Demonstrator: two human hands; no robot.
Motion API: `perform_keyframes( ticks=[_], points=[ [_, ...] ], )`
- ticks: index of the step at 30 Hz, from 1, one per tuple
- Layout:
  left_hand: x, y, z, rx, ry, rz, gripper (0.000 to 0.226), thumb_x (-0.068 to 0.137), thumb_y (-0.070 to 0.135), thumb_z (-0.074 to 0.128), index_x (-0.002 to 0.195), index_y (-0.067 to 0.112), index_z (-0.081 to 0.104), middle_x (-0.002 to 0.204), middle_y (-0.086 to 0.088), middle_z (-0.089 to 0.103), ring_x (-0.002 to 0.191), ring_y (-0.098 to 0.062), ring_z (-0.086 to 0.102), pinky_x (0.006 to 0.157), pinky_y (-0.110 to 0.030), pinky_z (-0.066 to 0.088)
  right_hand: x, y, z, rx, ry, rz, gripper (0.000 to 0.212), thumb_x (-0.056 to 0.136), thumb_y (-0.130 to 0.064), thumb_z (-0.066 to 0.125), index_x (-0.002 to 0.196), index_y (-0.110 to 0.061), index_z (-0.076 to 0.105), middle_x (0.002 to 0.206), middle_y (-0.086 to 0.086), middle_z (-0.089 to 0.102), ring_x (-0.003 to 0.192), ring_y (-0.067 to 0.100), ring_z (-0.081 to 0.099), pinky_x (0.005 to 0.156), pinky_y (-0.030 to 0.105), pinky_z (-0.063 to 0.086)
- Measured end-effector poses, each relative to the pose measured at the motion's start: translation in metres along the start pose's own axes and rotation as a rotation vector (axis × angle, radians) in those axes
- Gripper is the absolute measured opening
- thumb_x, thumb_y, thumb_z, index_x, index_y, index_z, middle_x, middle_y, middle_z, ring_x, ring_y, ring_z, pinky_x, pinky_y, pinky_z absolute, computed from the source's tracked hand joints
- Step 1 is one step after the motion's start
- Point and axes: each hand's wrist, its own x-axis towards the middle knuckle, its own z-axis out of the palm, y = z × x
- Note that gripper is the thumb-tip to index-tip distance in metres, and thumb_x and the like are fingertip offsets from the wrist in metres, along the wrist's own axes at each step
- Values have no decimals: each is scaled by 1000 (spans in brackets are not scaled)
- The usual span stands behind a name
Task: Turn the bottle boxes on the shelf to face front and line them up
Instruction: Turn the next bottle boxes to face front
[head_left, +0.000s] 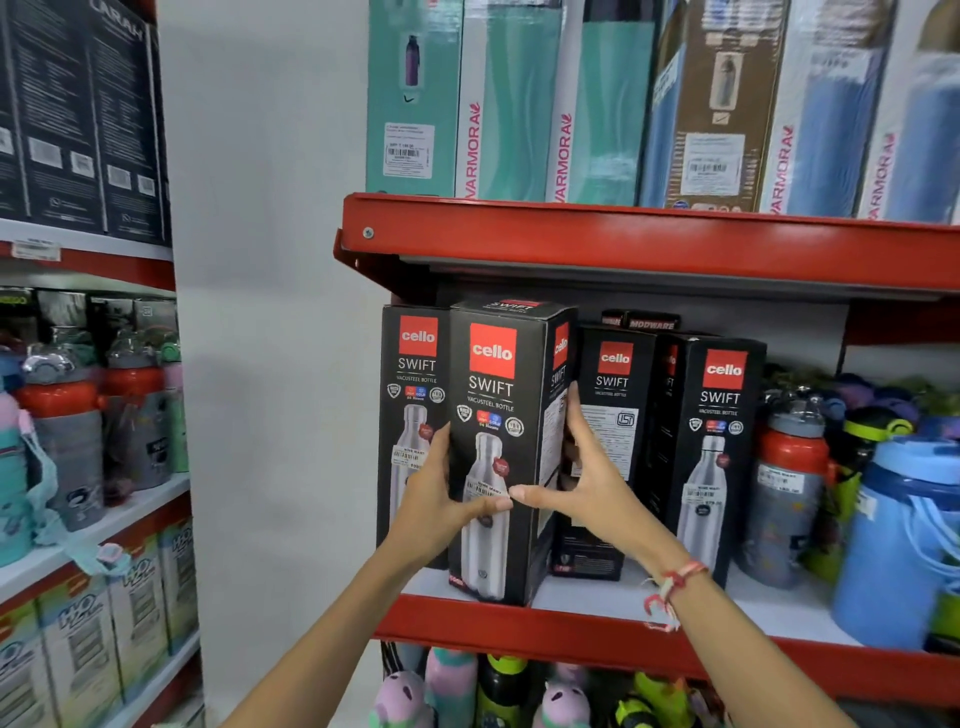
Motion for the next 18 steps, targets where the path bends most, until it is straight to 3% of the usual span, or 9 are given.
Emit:
perform_keyframes(
  ticks=[3,4,8,10,14,18],
  points=[
    [3,1,8,54,79,19,90,64,33,85,139,29,36,130,12,60,122,-5,54,103,-37,47,7,1,-7,40,-57,1,120,73,-15,81,145,-49,-9,131,-43,31,116,-22,41,103,20,40],
    [5,3,12,82,108,20,91,65,35,84,141,30,34,132,13,59,122,-4,54,102,-35,47,10,1,-7,24,-45,-1,118,76,-8,78,146,-47,-9,126,-45,34,110,-22,47,101,20,40],
    [15,8,27,195,198,22,93,74,29,77,149,25,22,128,15,54,111,0,50,87,-11,39,25,0,2,-87,104,12,115,80,3,69,144,-51,-9,129,-19,53,116,7,57,104,41,45],
    [20,6,35,227,225,-1,92,78,26,75,150,23,18,127,8,57,106,-5,52,81,-10,36,30,1,8,-141,177,15,113,82,6,65,142,-55,-9,129,-8,57,112,14,60,98,42,49],
    [29,-4,49,244,290,-101,89,81,21,72,149,23,15,128,-8,62,99,-14,60,83,-24,46,40,8,15,-282,275,1,108,83,7,62,146,-49,-6,112,14,67,98,30,66,84,43,56],
    [39,-10,55,328,282,-160,84,87,17,65,150,20,10,121,-13,65,98,-26,66,83,-38,53,46,17,18,-389,315,5,104,84,2,63,148,-42,-7,111,17,66,90,30,66,81,44,56]
  ],
)
